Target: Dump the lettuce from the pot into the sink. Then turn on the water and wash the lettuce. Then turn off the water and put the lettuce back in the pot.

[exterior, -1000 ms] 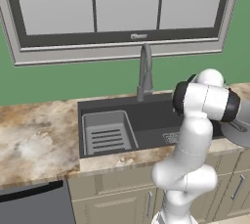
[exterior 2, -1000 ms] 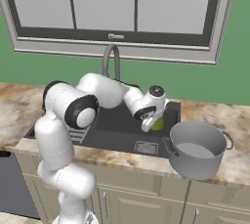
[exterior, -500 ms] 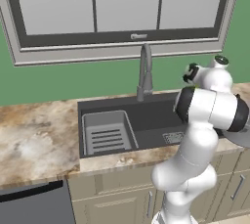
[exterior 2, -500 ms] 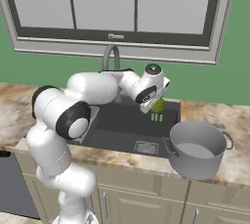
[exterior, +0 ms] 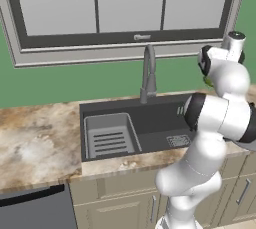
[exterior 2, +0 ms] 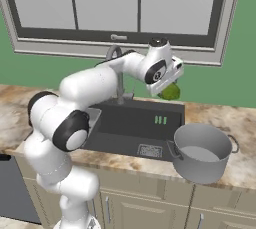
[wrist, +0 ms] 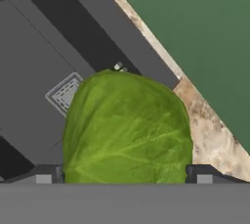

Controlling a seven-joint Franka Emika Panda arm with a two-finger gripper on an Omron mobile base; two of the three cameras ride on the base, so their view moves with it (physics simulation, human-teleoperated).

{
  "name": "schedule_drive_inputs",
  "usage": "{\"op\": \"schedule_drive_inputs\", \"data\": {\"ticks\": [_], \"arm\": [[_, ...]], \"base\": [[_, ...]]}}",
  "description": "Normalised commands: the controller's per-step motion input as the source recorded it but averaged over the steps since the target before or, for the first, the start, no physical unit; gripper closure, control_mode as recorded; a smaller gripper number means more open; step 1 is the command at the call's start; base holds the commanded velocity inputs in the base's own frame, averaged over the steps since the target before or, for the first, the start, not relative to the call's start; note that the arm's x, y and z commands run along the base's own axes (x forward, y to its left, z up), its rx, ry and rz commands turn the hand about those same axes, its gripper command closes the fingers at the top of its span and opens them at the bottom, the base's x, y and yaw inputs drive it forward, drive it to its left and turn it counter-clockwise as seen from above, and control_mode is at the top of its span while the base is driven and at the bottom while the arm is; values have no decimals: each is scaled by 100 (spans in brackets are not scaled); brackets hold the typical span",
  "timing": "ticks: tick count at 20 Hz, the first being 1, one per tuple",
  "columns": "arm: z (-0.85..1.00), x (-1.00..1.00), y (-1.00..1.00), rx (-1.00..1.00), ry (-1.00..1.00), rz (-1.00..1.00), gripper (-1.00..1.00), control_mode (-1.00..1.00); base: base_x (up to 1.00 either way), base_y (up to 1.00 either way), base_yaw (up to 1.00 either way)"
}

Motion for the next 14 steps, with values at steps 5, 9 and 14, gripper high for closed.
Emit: {"op": "schedule_drive_inputs", "data": {"ticks": [5,9,14], "arm": [[79,-67,-53,-1,5,-22,100,-100],[22,-92,-71,-1,0,-24,100,-100],[-1,-93,-68,-1,0,-22,100,-100]], "base": [[0,0,0],[0,0,0],[0,0,0]]}}
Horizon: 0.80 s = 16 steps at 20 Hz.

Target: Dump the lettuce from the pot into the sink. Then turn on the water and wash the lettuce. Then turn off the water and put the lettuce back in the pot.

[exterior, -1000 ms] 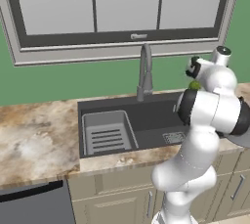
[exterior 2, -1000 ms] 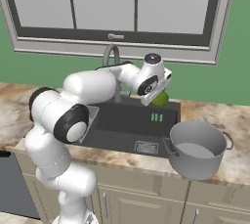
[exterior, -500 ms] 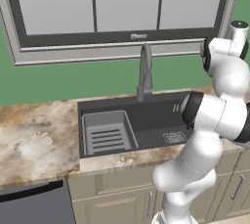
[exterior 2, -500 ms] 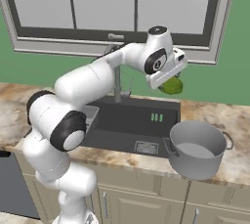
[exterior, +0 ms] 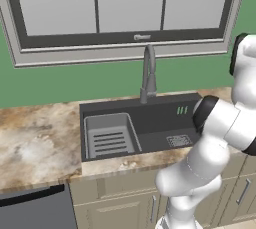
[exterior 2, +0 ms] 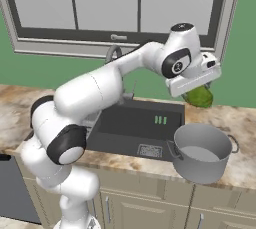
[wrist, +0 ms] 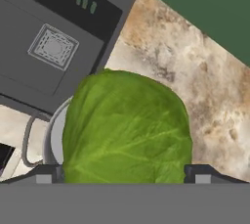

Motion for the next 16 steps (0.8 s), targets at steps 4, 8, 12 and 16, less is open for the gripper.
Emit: {"op": "schedule_drive_inputs", "data": {"ticks": [4,8,12,16], "arm": [[-15,-59,-20,0,0,-15,100,-100],[-10,-20,0,0,0,-10,100,-100],[-18,-11,0,0,0,-9,100,-100],[-41,0,0,0,0,-6,100,-100]], "base": [[0,0,0],[0,0,0],[0,0,0],[0,0,0]]}}
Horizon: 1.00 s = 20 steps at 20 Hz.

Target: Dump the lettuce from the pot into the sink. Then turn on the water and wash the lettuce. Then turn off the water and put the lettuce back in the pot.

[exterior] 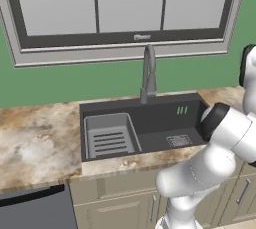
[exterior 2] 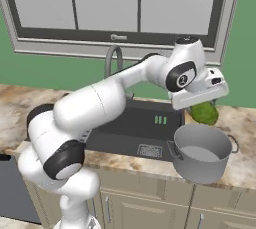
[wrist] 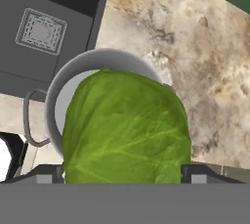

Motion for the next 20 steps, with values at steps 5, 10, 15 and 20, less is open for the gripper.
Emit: {"op": "schedule_drive_inputs", "data": {"ticks": [5,10,15,20], "arm": [[-45,0,-1,1,0,-3,100,-100],[-34,0,-1,2,0,0,100,-100],[-38,0,-3,2,0,0,100,-100],[-31,1,-6,2,0,0,100,-100]], "base": [[0,0,0],[0,0,0],[0,0,0],[0,0,0]]}}
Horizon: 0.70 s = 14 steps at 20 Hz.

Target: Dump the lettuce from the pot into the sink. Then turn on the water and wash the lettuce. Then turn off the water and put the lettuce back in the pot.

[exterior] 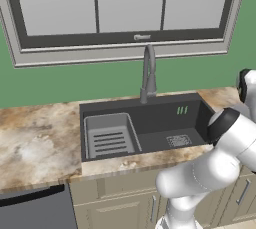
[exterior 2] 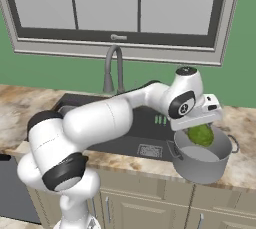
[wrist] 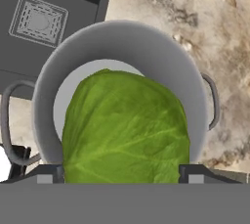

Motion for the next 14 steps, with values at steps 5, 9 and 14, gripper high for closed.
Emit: {"op": "schedule_drive_inputs", "data": {"ticks": [5,9,14], "arm": [[-19,10,-11,1,0,-1,100,-100],[-19,16,-15,1,0,-1,100,-100],[-22,18,-12,3,0,0,100,-100]], "base": [[0,0,0],[0,0,0],[0,0,0]]}}
